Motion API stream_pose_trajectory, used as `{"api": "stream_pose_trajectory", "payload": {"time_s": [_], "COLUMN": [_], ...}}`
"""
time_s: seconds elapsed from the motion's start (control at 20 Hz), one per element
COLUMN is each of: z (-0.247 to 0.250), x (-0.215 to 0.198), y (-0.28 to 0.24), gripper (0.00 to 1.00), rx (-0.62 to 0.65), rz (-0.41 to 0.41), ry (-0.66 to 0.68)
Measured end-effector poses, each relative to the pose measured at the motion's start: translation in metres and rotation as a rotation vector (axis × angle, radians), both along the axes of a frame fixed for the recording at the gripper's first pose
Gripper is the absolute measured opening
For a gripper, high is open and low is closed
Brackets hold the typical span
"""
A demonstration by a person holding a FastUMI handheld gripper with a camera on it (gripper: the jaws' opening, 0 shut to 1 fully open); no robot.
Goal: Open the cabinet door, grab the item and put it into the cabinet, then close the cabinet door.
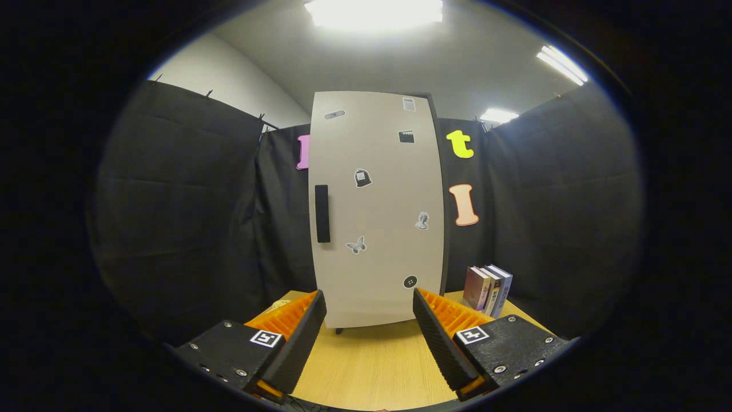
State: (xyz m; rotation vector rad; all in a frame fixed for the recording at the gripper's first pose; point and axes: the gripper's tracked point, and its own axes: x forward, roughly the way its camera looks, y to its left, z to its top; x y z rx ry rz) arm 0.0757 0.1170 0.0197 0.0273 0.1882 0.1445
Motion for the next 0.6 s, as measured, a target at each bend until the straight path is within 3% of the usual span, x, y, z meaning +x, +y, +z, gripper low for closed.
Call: {"api": "stream_pose_trajectory", "payload": {"time_s": [0.6], "z": [0.0014], "x": [-0.0024], "y": [-0.0096], "gripper": [0.94], "rx": [0.004], "rz": [-0.047], "ry": [-0.006]}}
